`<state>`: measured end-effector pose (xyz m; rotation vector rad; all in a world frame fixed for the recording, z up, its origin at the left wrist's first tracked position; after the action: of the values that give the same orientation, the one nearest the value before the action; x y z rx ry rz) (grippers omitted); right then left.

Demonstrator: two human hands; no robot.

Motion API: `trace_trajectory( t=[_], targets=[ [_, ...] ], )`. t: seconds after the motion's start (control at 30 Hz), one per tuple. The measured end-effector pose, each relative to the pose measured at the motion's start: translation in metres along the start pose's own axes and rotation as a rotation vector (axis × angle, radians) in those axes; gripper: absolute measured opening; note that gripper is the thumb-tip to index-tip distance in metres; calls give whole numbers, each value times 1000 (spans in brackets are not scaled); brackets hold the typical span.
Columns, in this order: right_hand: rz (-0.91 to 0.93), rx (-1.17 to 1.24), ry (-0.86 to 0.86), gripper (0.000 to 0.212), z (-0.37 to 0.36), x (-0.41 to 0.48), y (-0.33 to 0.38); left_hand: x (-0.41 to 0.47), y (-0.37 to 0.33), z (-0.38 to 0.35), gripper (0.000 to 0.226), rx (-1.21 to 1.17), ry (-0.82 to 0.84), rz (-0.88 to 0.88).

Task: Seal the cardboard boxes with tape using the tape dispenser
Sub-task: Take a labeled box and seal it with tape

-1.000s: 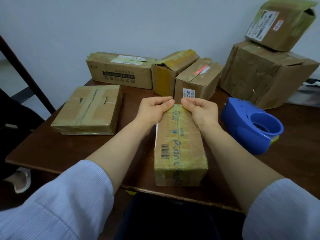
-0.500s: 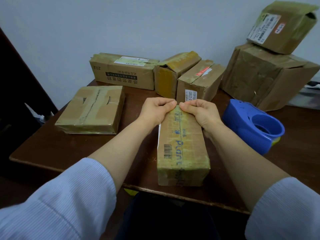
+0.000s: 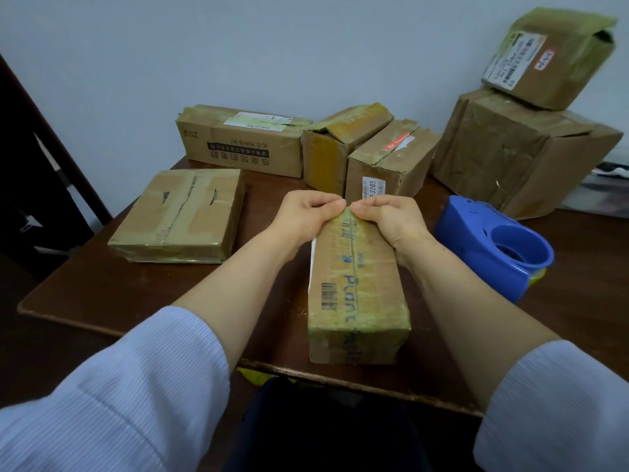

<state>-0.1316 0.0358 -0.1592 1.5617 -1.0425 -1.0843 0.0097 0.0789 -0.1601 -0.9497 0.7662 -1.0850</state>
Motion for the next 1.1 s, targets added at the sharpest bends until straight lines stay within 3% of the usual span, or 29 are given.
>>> trace_trajectory(
  t=[0.1,0.27,0.37,0.5,0.63,0.7,0.8,0.97,1.1],
  targets=[
    [-5,32,27,4,1,0,0,1,3,-1,14,-77,-1,34],
    [27,30,77,6,0,-1,-2,-2,-1,-2,11,53,-20,-31],
    [94,-4,5,7,2,-4,1,-1,-2,-1,9,73,-47,-25],
    [127,147,-101,5,6,-11,-3,-5,0,-1,6,-15,-149,7],
    [-42,370,-82,17,9,-17,-14,-6,6,4,33,-3,-197,24],
    [-25,235,-38,16,9,-17,-16,-8,10,3,41,-70,-133,47],
    [60,91,-58,13,6,-17,-12,-12,7,-1,15,-39,-47,29],
    [100,81,-147,16,7,-13,-8,-16,5,4,12,-18,-129,-9],
    [248,-27,-199,20,10,-21,-1,-18,5,10,18,132,-294,-51]
  ],
)
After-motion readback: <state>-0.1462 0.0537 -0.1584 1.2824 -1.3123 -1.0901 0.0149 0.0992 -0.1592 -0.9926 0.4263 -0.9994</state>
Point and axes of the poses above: each hand's wrist, its own x-axis towards the middle knuckle, its own z-axis out of the back of the hand, y = z × x, the point moved 5 cm from there along x, towards the middle knuckle, and after that the axes turned 14 degrees about x, right-handed, at the moved point
